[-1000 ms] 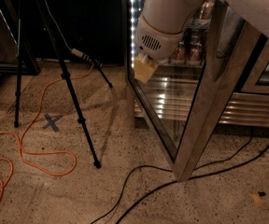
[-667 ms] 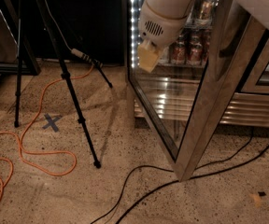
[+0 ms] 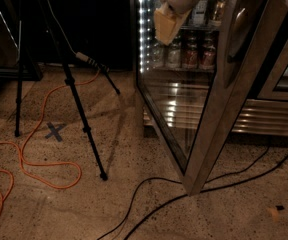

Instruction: Close left fridge door

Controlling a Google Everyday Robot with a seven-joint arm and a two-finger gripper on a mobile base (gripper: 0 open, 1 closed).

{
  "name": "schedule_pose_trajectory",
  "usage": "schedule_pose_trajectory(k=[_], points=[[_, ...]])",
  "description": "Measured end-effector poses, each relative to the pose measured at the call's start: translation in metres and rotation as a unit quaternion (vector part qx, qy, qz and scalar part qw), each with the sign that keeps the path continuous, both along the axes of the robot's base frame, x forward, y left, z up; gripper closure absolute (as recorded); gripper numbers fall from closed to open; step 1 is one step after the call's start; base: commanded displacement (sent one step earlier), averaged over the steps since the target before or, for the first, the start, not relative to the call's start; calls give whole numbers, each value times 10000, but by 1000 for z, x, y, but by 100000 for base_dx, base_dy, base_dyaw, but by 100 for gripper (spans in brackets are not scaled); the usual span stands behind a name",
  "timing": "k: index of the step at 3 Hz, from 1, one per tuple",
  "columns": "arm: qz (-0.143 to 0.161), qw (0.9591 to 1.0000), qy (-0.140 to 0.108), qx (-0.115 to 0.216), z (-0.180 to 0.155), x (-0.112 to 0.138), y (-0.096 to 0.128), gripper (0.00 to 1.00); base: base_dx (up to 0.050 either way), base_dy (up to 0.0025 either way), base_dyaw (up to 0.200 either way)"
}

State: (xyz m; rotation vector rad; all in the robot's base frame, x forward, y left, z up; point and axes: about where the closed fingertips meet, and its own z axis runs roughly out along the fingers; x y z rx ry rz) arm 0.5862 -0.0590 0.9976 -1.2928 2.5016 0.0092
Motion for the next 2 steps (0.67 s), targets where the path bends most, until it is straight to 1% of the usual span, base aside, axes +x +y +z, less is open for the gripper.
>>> schedule_pose_trajectory(k=[1,2], points=[[10,10000,-82,48,0,5,4,100,0,0,0],[-106,9995,161,238,-17,15,-5,100,0,0,0]])
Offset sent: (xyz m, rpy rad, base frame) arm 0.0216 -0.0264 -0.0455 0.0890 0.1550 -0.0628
